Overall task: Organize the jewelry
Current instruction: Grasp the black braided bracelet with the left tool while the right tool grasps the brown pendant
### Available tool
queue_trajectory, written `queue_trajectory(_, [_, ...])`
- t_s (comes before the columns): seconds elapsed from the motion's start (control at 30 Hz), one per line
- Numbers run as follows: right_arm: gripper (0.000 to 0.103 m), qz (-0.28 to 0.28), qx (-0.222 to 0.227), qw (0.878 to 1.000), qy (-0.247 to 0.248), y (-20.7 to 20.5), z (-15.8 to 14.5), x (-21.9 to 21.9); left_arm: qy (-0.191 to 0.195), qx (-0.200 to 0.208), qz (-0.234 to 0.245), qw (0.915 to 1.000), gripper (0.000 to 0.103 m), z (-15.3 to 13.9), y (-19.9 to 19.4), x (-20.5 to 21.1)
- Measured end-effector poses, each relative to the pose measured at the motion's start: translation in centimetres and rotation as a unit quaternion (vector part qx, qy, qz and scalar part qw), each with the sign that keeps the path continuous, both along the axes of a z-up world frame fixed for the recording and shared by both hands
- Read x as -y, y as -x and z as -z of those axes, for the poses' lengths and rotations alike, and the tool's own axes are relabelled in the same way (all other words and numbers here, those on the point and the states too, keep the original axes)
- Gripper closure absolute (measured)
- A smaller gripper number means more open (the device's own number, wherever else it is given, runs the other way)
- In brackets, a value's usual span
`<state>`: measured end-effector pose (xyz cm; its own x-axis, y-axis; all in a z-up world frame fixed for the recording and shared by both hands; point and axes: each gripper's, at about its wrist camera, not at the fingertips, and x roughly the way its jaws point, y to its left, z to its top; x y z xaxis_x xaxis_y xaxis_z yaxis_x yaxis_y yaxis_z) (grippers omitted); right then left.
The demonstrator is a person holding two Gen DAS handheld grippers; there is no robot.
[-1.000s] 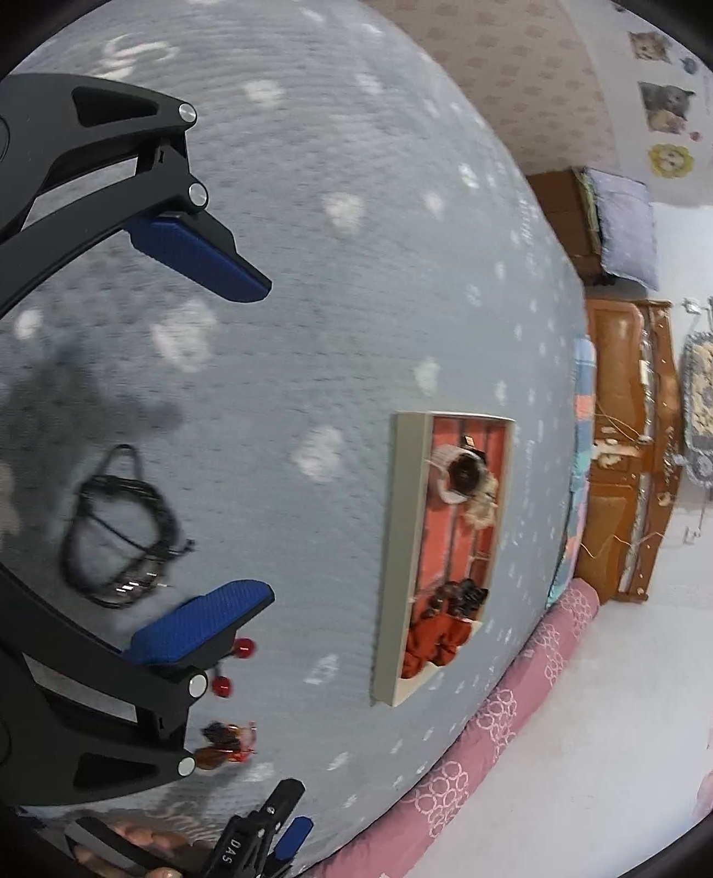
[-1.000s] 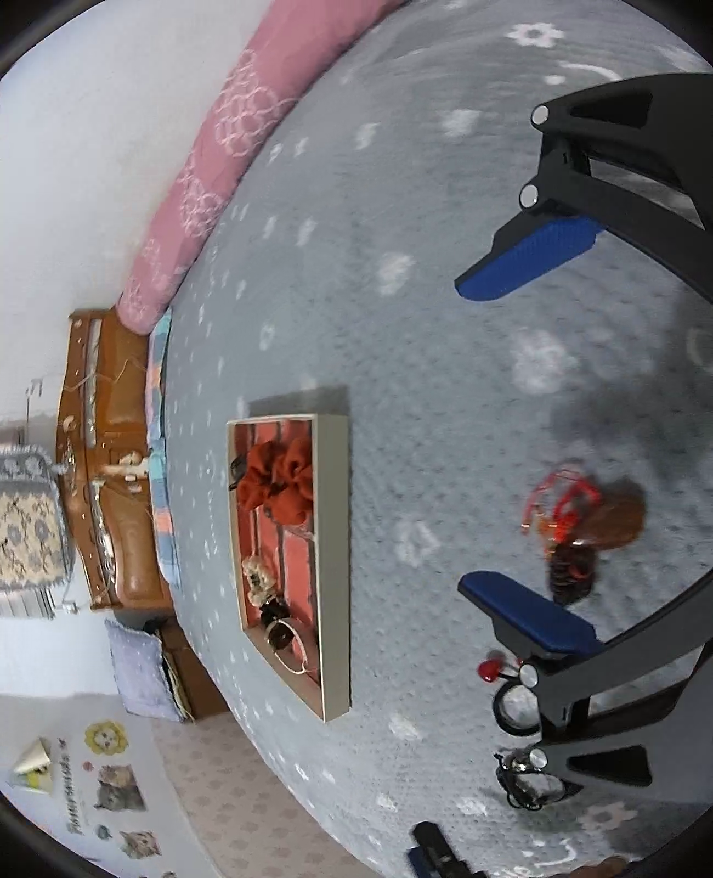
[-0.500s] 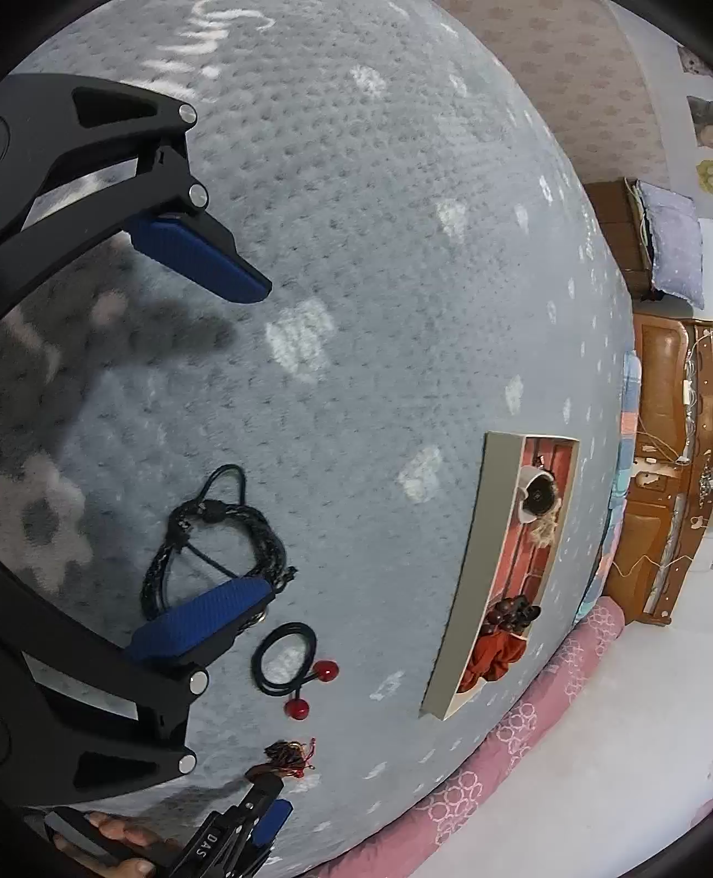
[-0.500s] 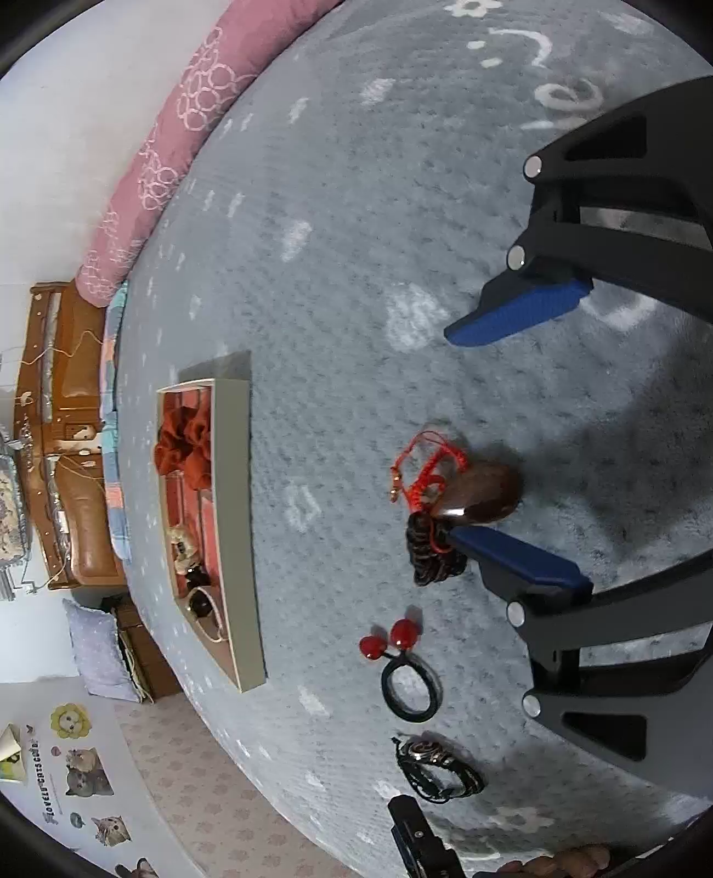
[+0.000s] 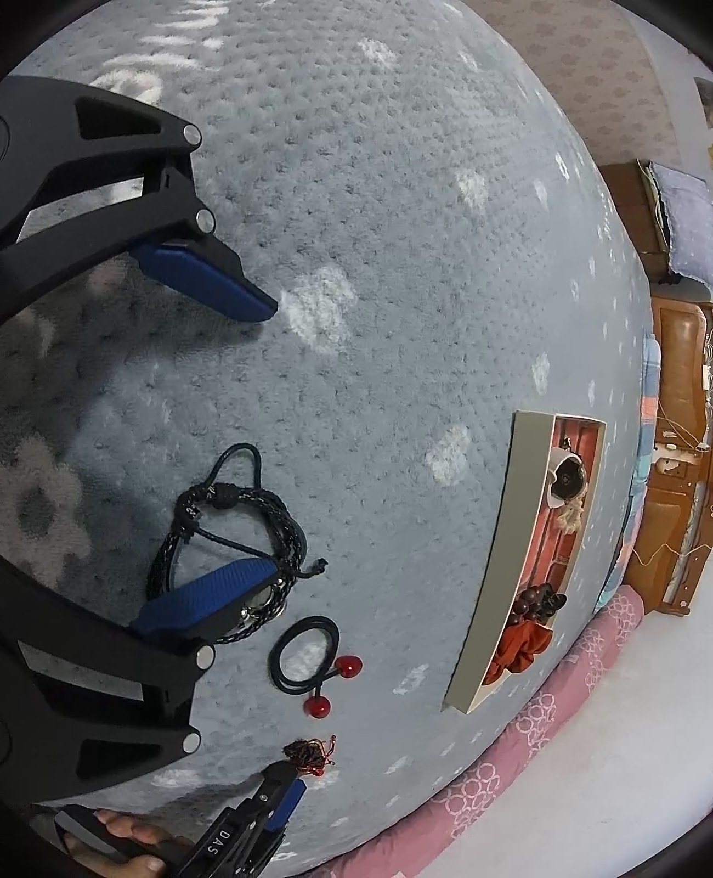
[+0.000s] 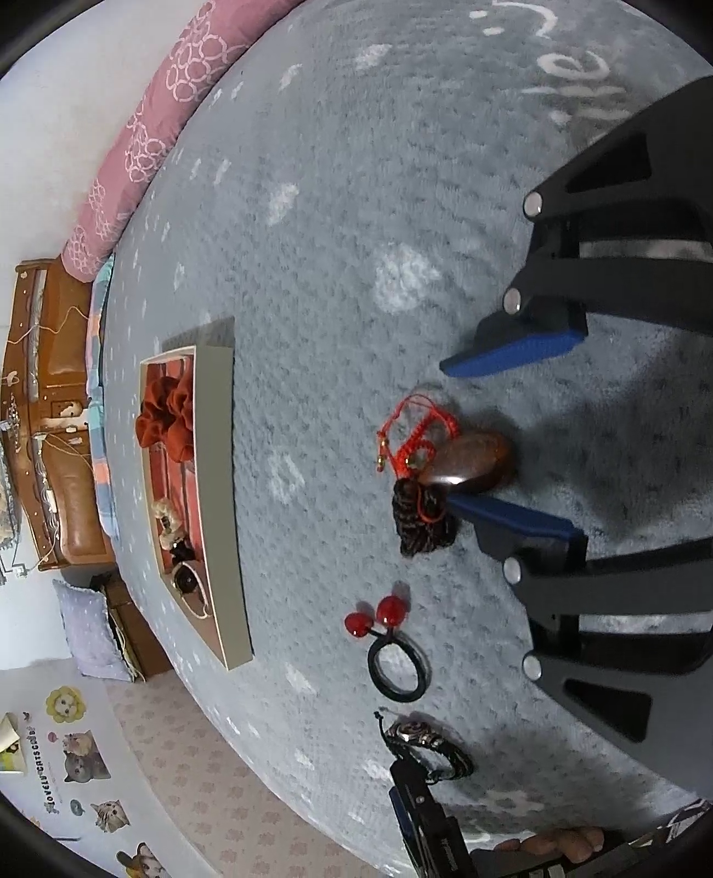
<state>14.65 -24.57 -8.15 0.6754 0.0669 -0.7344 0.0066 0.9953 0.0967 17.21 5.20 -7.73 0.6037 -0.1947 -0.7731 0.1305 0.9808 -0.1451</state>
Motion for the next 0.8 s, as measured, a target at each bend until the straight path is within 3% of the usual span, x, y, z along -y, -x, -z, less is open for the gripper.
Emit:
queue_trajectory(0.3, [0.076,-0.012,-0.001,1.0,-0.013,-0.1,0.1,-0.2,-0.001,0.0,0.004,1.0,0.021,0.0,0.2,0.2])
queue_trajectory(0.4, [0.076,-0.014,-0.005,1.0,-0.011,-0.1,0.2,-0.4,-0.001,-0.001,0.005,1.0,0.028,0.0,0.3,0.2])
queue_trajectory(0.53, [0.076,-0.015,-0.007,1.0,-0.009,-0.1,0.4,-0.4,-0.009,0.0,0.013,0.9999,0.03,0.1,0.5,0.6])
queue_trajectory(0.6, [0.077,-0.015,-0.006,1.0,-0.011,0.0,0.4,-0.4,-0.01,-0.001,0.018,0.9998,0.033,0.1,0.4,0.7])
queue_trajectory(0.73, [0.078,-0.016,-0.003,1.0,-0.015,0.3,0.3,-0.3,-0.015,-0.004,0.029,0.9995,0.049,0.2,0.5,1.2])
queue_trajectory(0.8, [0.078,-0.016,-0.003,1.0,-0.016,0.6,0.3,-0.3,-0.015,-0.007,0.034,0.9993,0.05,0.2,0.7,1.5])
